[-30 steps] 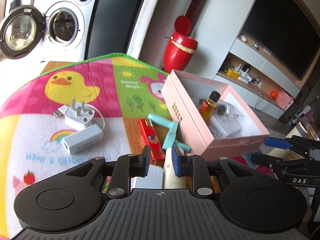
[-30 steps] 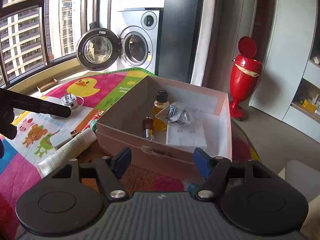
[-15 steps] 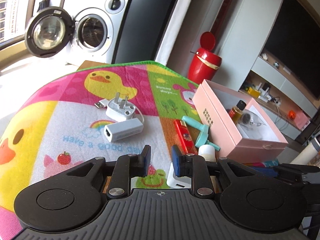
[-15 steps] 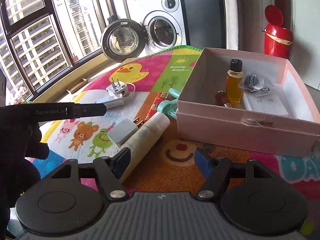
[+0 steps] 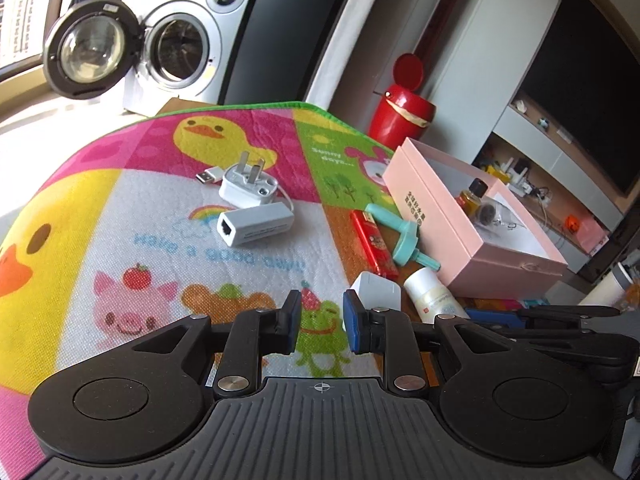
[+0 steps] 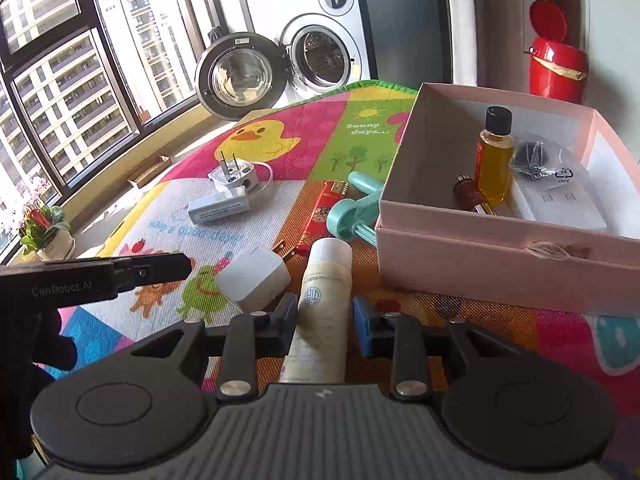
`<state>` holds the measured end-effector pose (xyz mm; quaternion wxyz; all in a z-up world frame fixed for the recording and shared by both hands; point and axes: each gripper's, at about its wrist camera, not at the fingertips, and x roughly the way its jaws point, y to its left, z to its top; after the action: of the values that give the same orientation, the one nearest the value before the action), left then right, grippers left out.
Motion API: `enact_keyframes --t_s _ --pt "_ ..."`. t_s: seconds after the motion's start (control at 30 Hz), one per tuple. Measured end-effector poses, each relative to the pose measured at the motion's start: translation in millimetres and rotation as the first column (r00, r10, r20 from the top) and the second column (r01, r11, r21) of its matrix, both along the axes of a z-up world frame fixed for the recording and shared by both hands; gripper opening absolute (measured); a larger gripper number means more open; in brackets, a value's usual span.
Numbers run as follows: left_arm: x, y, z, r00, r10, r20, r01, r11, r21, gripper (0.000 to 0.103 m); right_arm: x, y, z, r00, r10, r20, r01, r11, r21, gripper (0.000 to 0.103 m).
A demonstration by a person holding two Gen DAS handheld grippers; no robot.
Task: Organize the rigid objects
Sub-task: 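Grasp the white cube charger with the left tool while the right tool grasps the white lotion tube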
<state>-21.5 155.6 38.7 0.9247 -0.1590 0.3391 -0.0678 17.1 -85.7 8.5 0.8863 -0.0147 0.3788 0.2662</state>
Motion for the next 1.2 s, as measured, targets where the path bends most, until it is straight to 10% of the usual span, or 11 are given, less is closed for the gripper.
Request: enact_keyframes --t_s 0.27,0.5,0.83,1.2 --pt "14 -53 7 0.995 -0.098 0.029 0.091 0.979 0.184 0.025 -47 -34 -10 0.991 -0.014 0.133 0.037 0.985 -0.166 0.03" --pt "21 -84 -2 0.986 -0.163 0.02 0.15 0.941 0.302 0.03 -49 -59 -16 0.986 -0.091 0.143 0.11 0.986 -0.128 0.07" --pt "13 -105 -6 0.964 -0.264 0.031 0.234 0.897 0.375 0.055 -50 -66 -20 0.985 -0.102 0.141 0.115 0.989 -0.088 0.081" --pt "22 -72 -1 0.994 -0.104 0.022 0.092 0.945 0.313 0.051 -51 -63 -21 0.985 -0.097 0.14 0.11 0.99 -0.089 0.085"
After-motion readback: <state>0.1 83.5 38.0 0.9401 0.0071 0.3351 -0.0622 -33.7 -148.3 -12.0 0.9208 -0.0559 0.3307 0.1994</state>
